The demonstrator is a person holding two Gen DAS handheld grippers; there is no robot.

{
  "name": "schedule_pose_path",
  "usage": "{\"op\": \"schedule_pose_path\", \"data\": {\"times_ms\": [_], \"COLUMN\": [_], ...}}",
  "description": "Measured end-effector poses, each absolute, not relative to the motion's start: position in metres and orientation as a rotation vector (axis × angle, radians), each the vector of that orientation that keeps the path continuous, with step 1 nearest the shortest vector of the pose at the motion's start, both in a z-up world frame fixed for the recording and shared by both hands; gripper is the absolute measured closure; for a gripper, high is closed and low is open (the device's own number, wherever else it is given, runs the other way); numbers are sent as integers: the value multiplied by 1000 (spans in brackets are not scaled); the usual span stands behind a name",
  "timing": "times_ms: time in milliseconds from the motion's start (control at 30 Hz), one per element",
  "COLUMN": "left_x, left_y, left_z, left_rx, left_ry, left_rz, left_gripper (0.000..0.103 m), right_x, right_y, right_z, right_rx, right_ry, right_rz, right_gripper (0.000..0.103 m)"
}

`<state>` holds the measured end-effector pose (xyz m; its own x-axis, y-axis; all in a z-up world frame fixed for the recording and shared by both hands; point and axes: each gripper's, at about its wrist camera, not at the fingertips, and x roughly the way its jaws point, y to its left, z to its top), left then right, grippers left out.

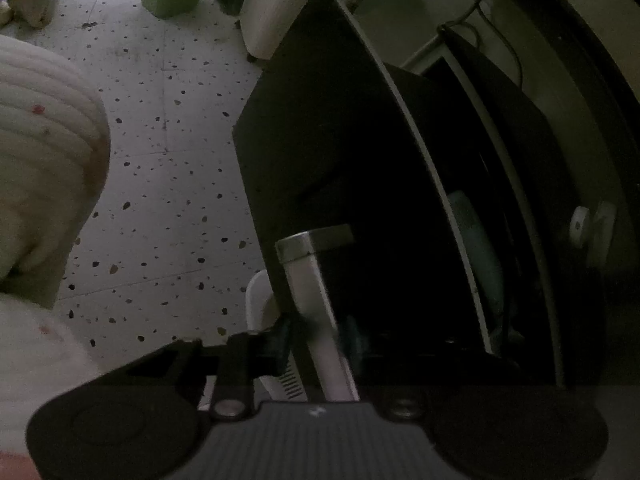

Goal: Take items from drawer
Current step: 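Pull the black drawer open with the right tool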

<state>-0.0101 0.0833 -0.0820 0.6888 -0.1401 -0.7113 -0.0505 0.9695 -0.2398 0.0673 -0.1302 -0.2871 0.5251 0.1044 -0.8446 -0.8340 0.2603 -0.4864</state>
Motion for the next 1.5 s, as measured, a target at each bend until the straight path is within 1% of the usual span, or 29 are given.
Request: {"op": "schedule_pose_path", "data": {"times_ms": [67,667,833,867,1067,1500], "left_x": [-11,-15,-15,-15,-14,-15], "left_y": [83,82,82,82,80,75], "left_z": [-81,-80,-81,-81,-84,-86], "left_rx": [-249,-248,-251,-253,-254,-246], "left_ry": [812,810,811,813,820,827], "left_rz": [-50,-63,-63,-61,-64,-72], "left_gripper": [5,5,5,5,5,5], "right_x": [66,56,52,51,55,54], "right_y": [-130,-133,-136,-137,-141,-135], "right_z": [-286,-283,-285,-286,-282,-280], "right_rx": [-1134,-1130,-1186,-1198,-1174,-1151], "right_ry": [798,808,778,773,797,831], "right_rz": [735,737,757,760,773,758], "right_gripper": [78,78,80,81,80,80]}}
